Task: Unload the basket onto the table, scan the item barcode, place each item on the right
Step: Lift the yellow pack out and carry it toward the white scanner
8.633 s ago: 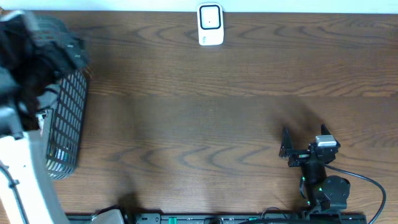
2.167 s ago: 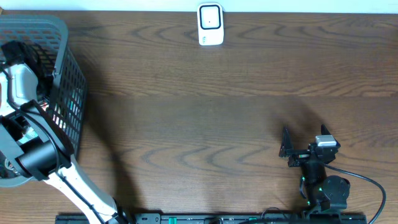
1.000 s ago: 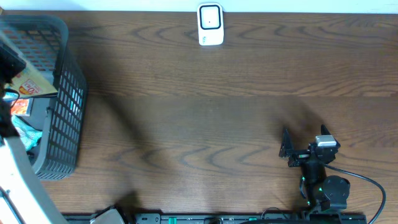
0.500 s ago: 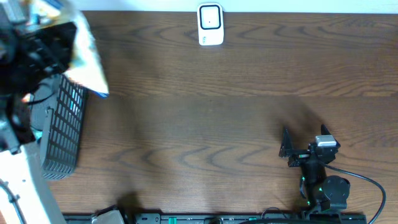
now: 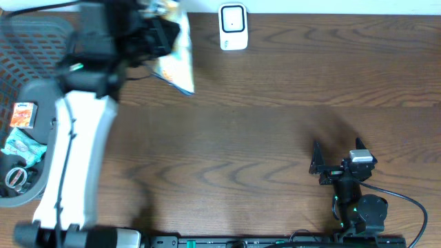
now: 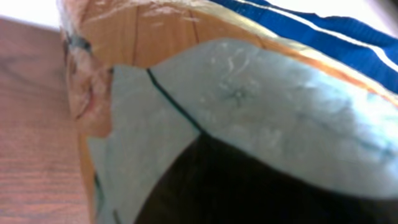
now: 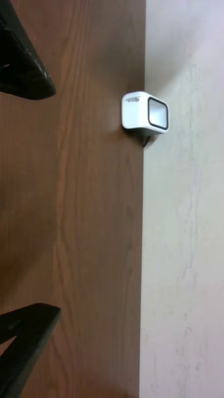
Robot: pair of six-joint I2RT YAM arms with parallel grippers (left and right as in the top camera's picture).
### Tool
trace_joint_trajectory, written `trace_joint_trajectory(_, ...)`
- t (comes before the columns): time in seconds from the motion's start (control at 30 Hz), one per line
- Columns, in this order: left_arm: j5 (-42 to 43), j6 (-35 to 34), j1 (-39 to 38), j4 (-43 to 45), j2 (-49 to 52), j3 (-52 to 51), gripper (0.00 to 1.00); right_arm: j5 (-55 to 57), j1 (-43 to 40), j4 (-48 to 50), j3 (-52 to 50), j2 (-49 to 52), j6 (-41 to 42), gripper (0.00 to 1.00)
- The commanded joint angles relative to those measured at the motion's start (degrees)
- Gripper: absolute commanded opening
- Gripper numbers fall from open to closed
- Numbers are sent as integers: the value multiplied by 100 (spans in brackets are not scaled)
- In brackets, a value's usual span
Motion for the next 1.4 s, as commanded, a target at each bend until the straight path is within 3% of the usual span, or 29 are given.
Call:
trace_joint_trajectory(0.0, -1351, -470, -640, 107, 514, 63, 7, 4, 46, -24, -4, -31, -46, 99)
trace_joint_trajectory(0.23, -1751, -835, -1508, 590, 1644, 63, 7, 4, 46, -24, -4, -31, -46, 99)
trace_joint_trajectory(0.43, -2227, -1534, -1980, 975, 2546, 63, 7, 4, 46, -24, -4, -31, -46, 99)
trace_joint_trajectory(0.67, -2227, -1633, -2315, 1408, 3163, 63, 12, 4, 46, -24, -4, -31, -46, 99)
trace_joint_trajectory(0.73, -2225, -1633, -2369, 1405, 3198, 63, 13, 4, 46, -24, -4, -31, -46, 99)
trace_joint_trajectory(0.87, -2225, -1631, -2455, 1451, 3202, 63, 30, 2, 46, -24, -4, -31, -46, 99)
trace_joint_trajectory(1.03, -2223, -1543, -2446, 1517, 3152, 66, 42, 4, 46, -24, -4, -31, -46, 99)
trace_joint_trajectory(1.37, -2225, -741, -2238, 1495, 2214, 81, 43, 4, 46, -24, -4, -31, -46, 99)
